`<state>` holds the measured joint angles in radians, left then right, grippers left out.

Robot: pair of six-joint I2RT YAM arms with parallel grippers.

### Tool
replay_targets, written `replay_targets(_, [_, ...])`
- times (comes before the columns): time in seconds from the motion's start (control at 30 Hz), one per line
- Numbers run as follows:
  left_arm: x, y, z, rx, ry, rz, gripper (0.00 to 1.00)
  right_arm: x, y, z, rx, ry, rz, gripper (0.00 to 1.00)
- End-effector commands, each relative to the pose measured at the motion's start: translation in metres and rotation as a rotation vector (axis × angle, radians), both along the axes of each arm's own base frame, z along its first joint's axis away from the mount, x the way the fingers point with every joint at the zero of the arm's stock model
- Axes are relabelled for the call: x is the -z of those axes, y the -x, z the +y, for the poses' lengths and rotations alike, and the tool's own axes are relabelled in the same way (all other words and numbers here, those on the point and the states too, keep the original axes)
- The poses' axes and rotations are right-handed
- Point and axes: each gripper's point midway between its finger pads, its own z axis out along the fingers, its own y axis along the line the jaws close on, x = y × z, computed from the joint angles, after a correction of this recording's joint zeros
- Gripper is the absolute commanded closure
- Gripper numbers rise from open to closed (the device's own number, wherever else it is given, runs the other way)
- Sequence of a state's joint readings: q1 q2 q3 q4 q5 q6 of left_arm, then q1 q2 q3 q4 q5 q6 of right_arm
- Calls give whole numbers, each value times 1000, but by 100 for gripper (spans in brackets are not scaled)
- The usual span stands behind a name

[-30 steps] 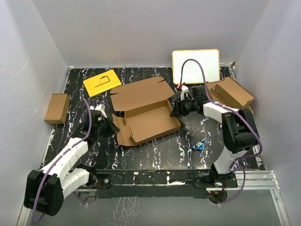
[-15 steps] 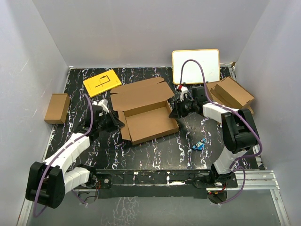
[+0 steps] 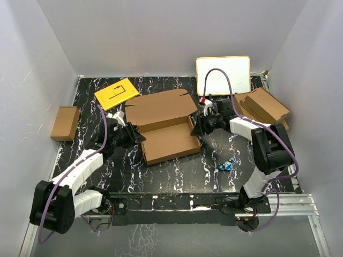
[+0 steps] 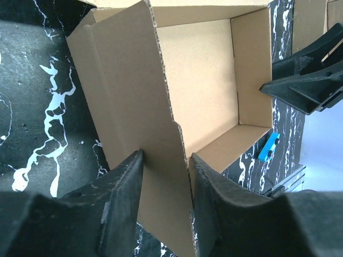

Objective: Fold the paper box

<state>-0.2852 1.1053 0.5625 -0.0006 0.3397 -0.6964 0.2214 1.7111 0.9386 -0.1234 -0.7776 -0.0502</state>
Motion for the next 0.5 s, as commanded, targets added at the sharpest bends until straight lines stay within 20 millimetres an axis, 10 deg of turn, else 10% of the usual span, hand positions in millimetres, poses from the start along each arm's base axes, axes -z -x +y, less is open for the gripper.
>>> replay_targets(0.0, [-5,2,-8,28,41,-26,59,-5,2,13,-45,-46,-19,57])
replay_targets(0.47, [-2,5,-15,23,192,-74,38,-6,1,12,-43,-43,-23,57])
